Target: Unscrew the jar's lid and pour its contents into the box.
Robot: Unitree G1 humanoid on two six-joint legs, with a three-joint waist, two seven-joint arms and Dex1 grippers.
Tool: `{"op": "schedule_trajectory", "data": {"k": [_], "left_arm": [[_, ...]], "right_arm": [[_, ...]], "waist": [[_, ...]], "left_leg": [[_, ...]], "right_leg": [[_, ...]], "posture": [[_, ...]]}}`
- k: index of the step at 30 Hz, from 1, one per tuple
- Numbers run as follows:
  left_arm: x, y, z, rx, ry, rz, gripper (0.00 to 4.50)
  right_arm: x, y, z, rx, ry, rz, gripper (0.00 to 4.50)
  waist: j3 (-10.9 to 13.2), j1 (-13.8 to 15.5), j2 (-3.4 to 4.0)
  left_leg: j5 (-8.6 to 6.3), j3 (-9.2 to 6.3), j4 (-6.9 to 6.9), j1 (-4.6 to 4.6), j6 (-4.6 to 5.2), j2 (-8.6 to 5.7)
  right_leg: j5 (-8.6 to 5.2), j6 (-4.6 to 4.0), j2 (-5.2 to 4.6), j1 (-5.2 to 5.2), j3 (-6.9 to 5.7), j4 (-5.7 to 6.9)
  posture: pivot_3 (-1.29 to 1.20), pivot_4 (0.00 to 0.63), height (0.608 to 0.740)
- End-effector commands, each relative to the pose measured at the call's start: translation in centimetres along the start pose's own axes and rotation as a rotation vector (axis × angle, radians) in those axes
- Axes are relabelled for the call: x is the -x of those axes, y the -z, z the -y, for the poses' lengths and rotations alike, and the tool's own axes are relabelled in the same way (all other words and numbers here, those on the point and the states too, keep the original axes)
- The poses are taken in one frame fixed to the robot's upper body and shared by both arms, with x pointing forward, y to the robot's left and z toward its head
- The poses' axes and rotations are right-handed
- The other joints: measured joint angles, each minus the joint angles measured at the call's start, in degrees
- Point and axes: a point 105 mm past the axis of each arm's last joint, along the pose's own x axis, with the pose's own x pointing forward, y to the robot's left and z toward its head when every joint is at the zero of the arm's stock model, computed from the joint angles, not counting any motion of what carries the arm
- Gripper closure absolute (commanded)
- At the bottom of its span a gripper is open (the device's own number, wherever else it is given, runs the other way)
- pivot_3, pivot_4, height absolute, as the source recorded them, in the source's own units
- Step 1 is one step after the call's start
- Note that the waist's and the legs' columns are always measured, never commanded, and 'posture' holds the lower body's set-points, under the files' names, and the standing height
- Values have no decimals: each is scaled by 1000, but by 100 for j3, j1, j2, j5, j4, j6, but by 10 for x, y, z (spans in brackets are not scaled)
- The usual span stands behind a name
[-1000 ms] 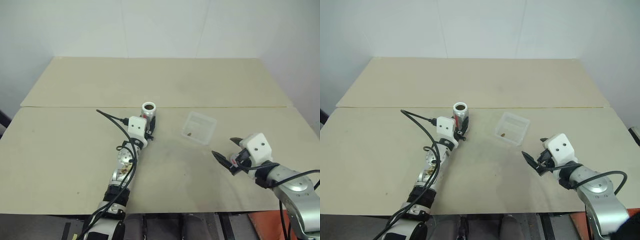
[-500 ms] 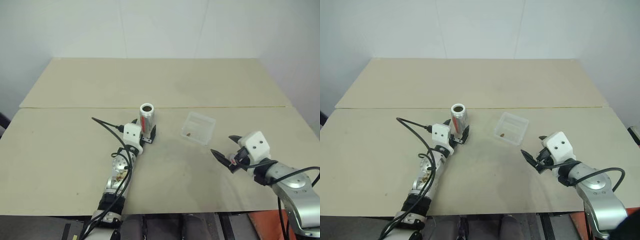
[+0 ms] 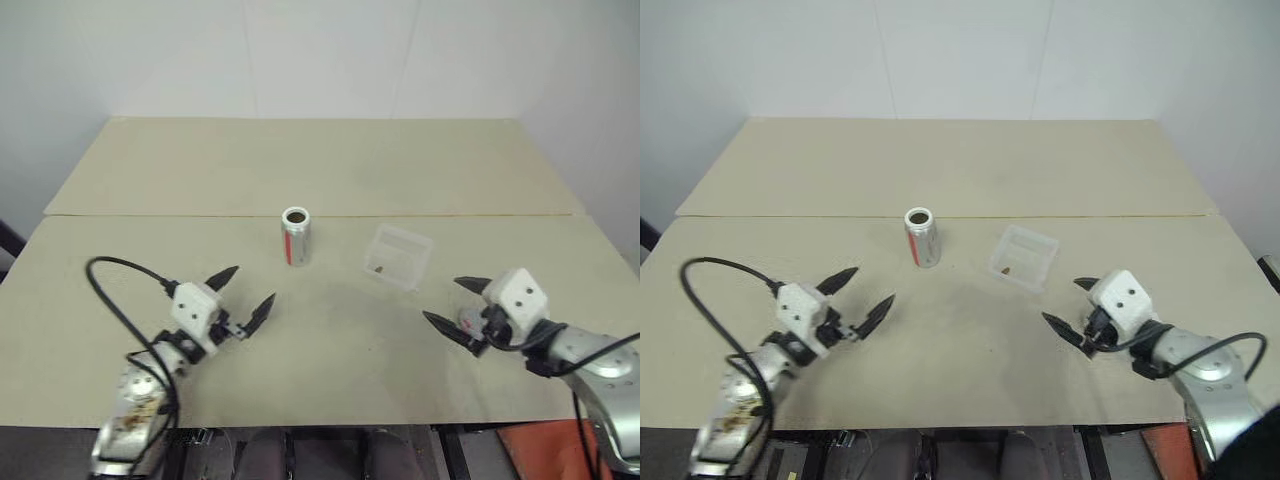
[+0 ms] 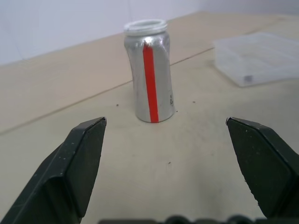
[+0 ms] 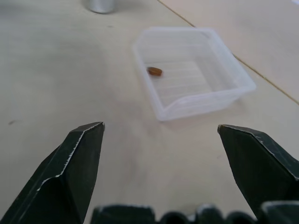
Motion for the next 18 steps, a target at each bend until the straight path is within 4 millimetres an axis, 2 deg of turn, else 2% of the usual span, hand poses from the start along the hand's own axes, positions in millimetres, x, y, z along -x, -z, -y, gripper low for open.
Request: {"op": "schedule_trajectory", "data": {"k": [1, 7, 15, 18], "left_arm": [[11, -20, 7, -37, 126, 55, 26], [9, -21, -14, -122, -13, 59, 26], [4, -23, -12, -115, -4, 78, 26], [5, -31, -13, -130, 28, 72, 26]], "right_arm": [[21, -12, 6, 92, -80, 44, 0], [33, -16, 20, 140, -114, 41, 0], [35, -18, 13, 120, -103, 51, 0], [37, -19, 16, 118, -80, 47, 0]], "waist": [[0, -6, 0], [1, -1, -1], [0, 2, -1], [0, 0, -1]], "left_leg": [[-1, 1, -1, 3, 1, 0], [-3, 2, -8, 59, 2, 1], [-3, 6, -41, 76, -3, 1], [-3, 8, -40, 75, -3, 1]], "right_leg": [[0, 0, 0, 3, 1, -3], [-2, -2, 4, 63, -1, -11], [-3, -5, 1, 70, 5, -21], [-3, -5, -3, 70, 6, -22]], "posture": [[0, 150, 740], [0, 150, 740], [0, 150, 740], [0, 150, 740]]}}
